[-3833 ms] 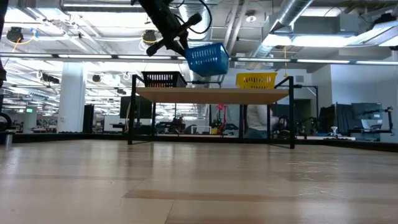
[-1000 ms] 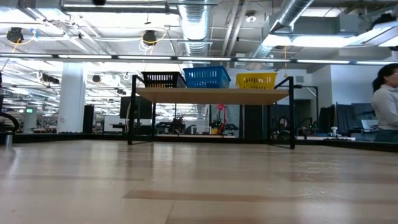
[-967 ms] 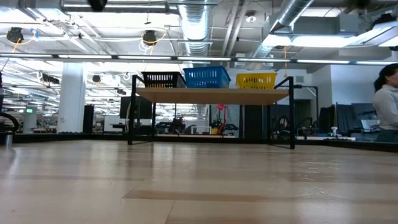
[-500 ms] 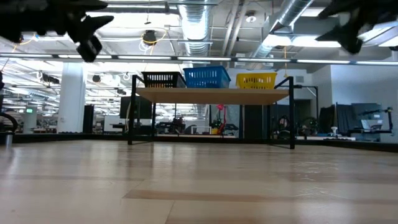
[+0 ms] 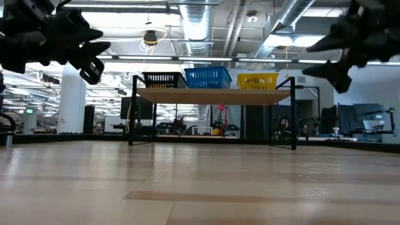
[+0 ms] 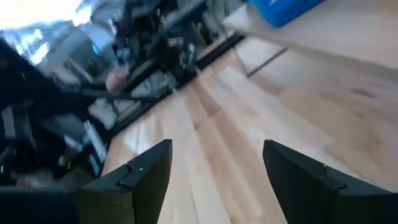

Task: Pick & Place Office Desk Supplies
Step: Return to Home Position

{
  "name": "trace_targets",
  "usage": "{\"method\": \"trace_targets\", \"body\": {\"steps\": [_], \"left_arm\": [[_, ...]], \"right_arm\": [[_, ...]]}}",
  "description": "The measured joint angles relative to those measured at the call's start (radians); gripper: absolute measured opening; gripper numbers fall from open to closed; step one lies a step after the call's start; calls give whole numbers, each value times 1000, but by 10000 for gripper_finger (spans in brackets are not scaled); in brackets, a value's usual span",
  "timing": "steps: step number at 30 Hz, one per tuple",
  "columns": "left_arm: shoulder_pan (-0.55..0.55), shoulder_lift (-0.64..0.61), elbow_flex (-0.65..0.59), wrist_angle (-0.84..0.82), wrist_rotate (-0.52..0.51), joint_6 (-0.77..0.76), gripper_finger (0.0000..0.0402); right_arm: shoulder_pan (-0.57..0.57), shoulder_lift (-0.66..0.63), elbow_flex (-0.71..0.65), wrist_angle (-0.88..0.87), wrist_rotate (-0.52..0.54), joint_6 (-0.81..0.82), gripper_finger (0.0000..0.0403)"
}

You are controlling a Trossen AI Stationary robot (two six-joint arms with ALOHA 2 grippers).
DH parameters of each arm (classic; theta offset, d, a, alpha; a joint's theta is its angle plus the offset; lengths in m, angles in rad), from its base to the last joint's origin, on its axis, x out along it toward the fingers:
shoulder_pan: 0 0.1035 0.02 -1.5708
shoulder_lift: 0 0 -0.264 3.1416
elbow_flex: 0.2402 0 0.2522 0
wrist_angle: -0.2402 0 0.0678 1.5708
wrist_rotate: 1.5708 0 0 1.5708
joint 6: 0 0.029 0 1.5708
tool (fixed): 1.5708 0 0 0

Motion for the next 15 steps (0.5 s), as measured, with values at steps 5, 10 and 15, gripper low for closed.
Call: {"method": "trace_targets", "body": {"steps": [5, 10, 15], "left_arm": [[30, 19, 0, 2, 42, 47, 95], [35, 32, 0, 3, 69, 102, 95], [35, 47, 0, 3, 71, 170, 95]], "right_arm": [[-41, -43, -182, 217, -3, 21, 249], [-67, -47, -189, 174, -3, -36, 249], [-97, -45, -188, 146, -2, -112, 249]]}}
